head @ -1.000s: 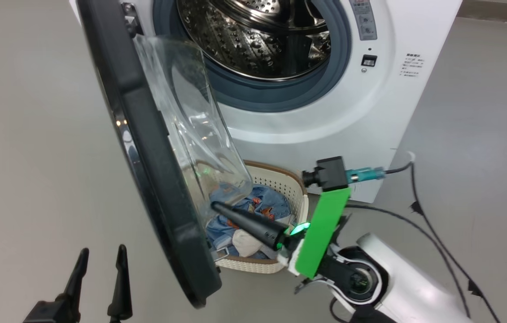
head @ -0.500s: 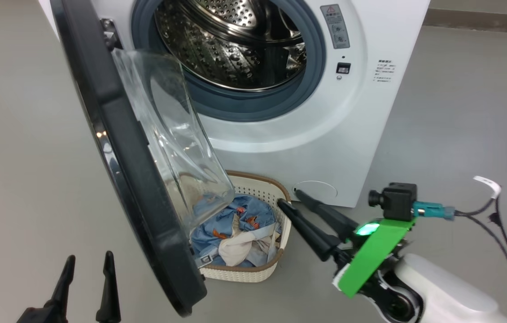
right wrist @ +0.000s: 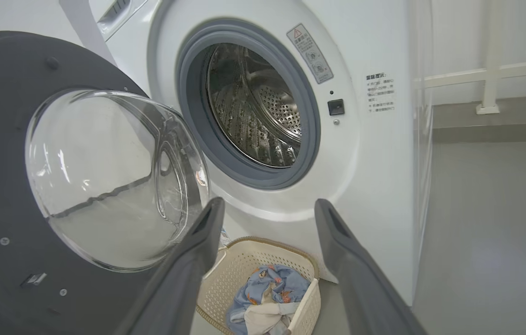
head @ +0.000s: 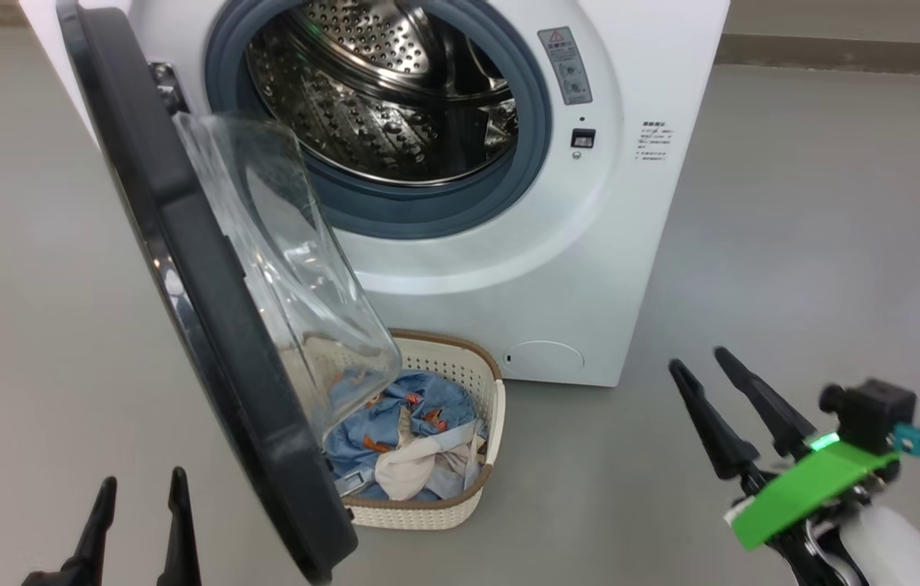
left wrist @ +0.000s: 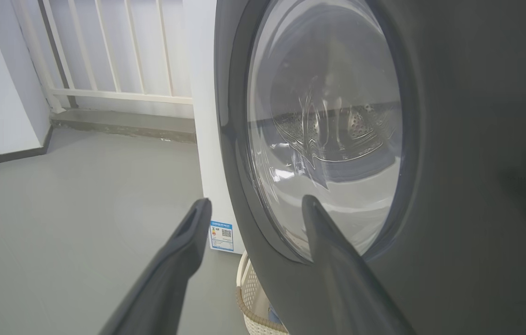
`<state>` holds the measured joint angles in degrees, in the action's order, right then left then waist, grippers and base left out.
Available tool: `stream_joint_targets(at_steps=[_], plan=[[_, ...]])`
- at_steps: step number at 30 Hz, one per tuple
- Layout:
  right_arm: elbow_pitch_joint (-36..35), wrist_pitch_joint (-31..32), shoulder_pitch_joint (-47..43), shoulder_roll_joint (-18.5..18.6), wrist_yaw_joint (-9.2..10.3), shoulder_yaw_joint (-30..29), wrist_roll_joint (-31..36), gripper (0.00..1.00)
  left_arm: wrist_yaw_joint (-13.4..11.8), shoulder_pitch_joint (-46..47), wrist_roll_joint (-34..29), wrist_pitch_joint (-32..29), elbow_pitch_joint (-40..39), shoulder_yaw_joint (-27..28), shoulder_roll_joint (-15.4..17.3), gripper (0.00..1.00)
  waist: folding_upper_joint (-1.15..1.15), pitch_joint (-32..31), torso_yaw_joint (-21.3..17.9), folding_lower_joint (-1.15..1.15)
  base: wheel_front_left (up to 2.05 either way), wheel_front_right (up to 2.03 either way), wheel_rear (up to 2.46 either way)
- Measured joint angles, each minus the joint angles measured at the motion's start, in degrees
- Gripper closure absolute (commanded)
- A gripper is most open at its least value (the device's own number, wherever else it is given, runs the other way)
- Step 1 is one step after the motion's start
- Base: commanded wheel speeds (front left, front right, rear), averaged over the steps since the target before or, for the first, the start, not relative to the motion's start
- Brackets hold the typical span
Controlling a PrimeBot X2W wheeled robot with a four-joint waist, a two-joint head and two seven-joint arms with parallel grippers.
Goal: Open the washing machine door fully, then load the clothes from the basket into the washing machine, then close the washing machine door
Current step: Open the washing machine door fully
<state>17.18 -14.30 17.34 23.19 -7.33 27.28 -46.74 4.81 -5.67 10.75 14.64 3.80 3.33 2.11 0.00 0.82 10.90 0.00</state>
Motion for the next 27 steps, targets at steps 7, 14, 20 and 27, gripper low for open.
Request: stream_joint_targets(at_steps=[7,14,20,27], plan=[[-3.66,0.00,-9.94,-4.52,0.00,-12.07,11.27,0.00,0.05,-0.40,-0.04,0.00,0.02,0.52,0.01,0.00,0.00,-0.69,-1.18,0.00,0.00,0.00,0.00],[-8.87,-0.01,-16.37,-8.44,0.00,-20.91,22.98,0.00,0.09,-1.46,-0.04,0.00,-0.13,0.74,0.02,0.00,0.00,-0.64,-2.00,0.00,0.00,0.00,0.00],[-13.16,-0.01,-21.54,-13.40,-0.01,-29.48,30.59,0.00,0.08,-1.47,-0.02,0.00,-0.31,0.83,0.02,0.00,0.00,-0.50,-1.92,0.00,0.00,0.00,0.00],[-13.24,-0.01,-26.03,-17.62,-0.07,-33.27,33.93,0.00,-0.01,-1.81,0.08,0.00,-0.29,1.05,0.02,0.00,0.00,-0.73,-2.61,0.00,0.00,0.00,0.00]])
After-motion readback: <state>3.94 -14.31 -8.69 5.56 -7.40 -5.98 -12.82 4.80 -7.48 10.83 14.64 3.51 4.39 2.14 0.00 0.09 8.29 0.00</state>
